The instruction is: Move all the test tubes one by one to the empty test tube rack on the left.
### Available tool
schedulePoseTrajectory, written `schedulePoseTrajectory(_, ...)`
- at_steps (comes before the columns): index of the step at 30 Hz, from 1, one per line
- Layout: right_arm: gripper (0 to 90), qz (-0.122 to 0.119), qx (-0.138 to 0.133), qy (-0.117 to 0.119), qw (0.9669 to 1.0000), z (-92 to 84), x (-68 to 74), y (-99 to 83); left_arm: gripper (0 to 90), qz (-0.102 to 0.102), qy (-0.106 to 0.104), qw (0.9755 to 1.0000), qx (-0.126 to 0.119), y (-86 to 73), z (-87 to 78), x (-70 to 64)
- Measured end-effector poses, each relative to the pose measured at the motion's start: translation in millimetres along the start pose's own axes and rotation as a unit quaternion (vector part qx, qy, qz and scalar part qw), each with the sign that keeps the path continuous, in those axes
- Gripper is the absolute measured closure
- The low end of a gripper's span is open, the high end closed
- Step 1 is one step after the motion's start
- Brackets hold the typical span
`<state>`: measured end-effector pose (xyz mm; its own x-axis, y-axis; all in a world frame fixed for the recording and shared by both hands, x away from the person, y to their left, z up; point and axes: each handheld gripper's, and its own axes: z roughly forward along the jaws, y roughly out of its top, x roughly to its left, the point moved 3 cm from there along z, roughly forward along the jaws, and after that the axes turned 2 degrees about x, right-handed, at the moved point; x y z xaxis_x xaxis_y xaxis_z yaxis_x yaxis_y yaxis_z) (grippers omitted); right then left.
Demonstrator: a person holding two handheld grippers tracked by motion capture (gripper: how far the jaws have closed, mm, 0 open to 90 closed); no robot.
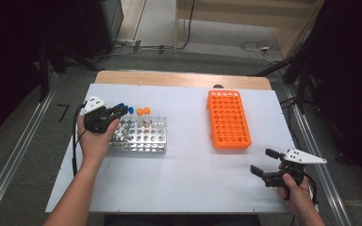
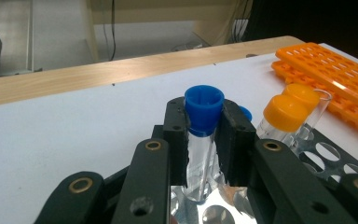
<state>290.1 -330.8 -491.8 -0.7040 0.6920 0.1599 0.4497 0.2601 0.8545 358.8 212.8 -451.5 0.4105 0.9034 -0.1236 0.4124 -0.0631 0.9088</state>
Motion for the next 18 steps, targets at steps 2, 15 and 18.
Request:
schedulePoseTrajectory(2,0.0,0.0,0.0,0.0,1.0,0.2,-0.3,-0.4,75.5,0.001,0.002,1.0,0.008,-0.6,0.8,-0.6)
schedulePoseTrajectory(15,0.0,0.001,0.0,-0.001,1.0,-0.4,-0.6,-0.4,58.7,-0.011,-0.005,0.9998,0.016,0.1,-4.0,-0.3)
schedulePoseTrajectory(18,0.0,0.0,0.0,-0.001,1.0,-0.3,-0.5,-0.4,54.2,-0.013,-0.014,0.9998,0.01,1.0,-7.3,-0.3)
